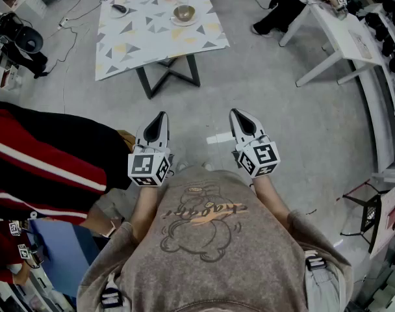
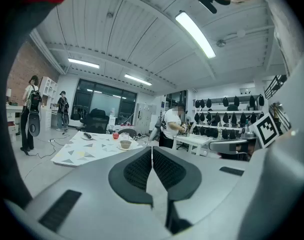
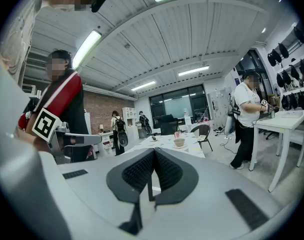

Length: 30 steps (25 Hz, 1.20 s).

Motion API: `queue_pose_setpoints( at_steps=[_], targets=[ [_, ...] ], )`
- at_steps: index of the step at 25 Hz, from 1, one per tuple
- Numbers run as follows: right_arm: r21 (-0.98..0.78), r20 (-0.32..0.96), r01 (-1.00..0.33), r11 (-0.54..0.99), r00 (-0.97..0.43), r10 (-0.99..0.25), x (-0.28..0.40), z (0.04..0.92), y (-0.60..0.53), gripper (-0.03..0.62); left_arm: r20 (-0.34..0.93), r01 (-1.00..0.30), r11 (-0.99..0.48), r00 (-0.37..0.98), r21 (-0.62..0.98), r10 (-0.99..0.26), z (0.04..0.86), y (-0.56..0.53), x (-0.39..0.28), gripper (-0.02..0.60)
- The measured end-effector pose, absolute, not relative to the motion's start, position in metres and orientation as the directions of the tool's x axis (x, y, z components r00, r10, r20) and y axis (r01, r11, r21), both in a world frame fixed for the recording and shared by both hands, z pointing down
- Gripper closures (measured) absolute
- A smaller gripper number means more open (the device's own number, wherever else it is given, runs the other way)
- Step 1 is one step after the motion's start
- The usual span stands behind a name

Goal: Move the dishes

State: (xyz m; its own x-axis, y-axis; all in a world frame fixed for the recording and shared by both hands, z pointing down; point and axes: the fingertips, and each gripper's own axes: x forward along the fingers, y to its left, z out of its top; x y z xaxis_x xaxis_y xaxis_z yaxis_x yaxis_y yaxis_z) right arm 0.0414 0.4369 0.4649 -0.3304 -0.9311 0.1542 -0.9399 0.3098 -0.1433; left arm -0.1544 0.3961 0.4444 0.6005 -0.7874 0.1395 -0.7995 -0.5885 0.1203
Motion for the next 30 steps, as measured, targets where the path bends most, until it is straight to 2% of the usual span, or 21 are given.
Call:
queue_pose_setpoints(
  at_steps=[18,30],
  targets=[
    [-0.135,0.148,-0.898,0.418,-0.436,-0.888,0.063,0.474,0.389,0.591,0.092,-0.847,-0.516,0.528,0.128,-0.844,0.445,0.349,-0.125,0.557],
    [-0.147,0.176,-0.911,0.385,-0.407,-0.896,0.071,0.487,0.307,0.591,0.091,-0.815,-0.565,0.577,0.134,-0.811,0.451,0.256,-0.112,0.557]
  ],
)
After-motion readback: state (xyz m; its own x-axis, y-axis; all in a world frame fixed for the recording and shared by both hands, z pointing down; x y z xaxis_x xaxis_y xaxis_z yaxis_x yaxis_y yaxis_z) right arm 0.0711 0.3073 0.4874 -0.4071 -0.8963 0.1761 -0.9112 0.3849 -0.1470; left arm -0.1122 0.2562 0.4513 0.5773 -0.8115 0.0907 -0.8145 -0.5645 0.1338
